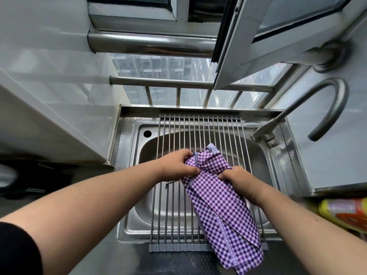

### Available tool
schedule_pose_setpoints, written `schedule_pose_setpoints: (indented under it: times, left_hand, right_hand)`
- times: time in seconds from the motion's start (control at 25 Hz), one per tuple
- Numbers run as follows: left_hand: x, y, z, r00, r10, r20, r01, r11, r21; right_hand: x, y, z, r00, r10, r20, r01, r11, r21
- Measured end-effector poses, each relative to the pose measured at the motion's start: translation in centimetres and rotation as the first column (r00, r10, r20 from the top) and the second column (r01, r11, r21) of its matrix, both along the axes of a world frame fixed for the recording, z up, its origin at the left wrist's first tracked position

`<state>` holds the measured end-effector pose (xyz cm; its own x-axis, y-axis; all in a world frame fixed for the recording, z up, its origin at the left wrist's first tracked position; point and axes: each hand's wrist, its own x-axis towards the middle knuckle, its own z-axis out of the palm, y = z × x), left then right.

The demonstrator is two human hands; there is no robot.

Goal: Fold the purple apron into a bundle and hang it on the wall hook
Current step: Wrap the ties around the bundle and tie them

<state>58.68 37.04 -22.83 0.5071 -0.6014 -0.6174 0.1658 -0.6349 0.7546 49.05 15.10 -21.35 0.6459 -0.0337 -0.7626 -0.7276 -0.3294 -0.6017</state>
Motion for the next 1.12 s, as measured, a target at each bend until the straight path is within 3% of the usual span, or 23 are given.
schedule_pose_setpoints:
  times: [0.12,0.28,0.36,0.48,0.56,0.64,0.72,0.88,1.0,1.08,1.12]
  left_hand:
    - [0.8,0.7,-0.6,0.982,0.060,-0.177,-0.052,0.997,0.051]
    - [1.8,2.0,-0.8,0.965,0.021,-0.260,0.026,0.984,0.176]
    - [2.2,1.9,-0.5,0.978,-0.040,-0.204,0.087,0.971,0.224]
    - [4.0,1.2,-0.1,0.984,0.178,0.001,-0.174,0.958,0.228]
    - [4.9,0.7,-0.2,0.924,0.382,0.020,-0.379,0.907,0.185]
    - [4.8,0.7,-0.8,0.892,0.438,0.116,-0.453,0.866,0.214]
    - [3.5,0.7,-1.5,0.809,0.580,0.095,-0.587,0.791,0.171]
    - [0.8,0.3,-1.6,0.833,0.543,-0.110,-0.537,0.840,0.077]
    - [0.4,0.7,-1.6,0.772,0.583,-0.254,-0.597,0.802,0.023]
    - [0.3,1.6,-1.7,0.817,0.519,-0.251,-0.521,0.851,0.065]
    - [0.3,2.0,-1.6,0.872,0.460,-0.167,-0.450,0.888,0.093]
  right_hand:
    - [-0.2,-0.2,-0.2,0.999,0.039,-0.017,-0.039,0.999,-0.004]
    - [-0.4,-0.5,0.0,0.999,-0.016,-0.033,0.018,0.998,0.059]
    - [-0.3,-0.6,0.0,0.999,-0.034,-0.031,0.036,0.996,0.087]
    - [-0.5,-0.8,-0.2,0.999,-0.042,-0.035,0.046,0.993,0.107]
    - [-0.5,-0.6,-0.3,0.998,-0.063,-0.014,0.065,0.987,0.150]
    - [-0.5,-0.5,-0.7,0.993,-0.115,0.003,0.112,0.974,0.195]
    - [-0.4,-0.4,-1.3,0.988,-0.152,0.025,0.143,0.967,0.211]
    - [-0.6,-0.1,-1.7,0.974,-0.214,0.075,0.192,0.955,0.227]
    - [-0.9,-0.2,-2.1,0.962,-0.264,0.066,0.238,0.934,0.267]
    - [-1.0,-0.3,-2.6,0.949,-0.307,0.066,0.277,0.918,0.282]
    - [-1.0,-0.4,-2.9,0.943,-0.326,0.074,0.295,0.915,0.275]
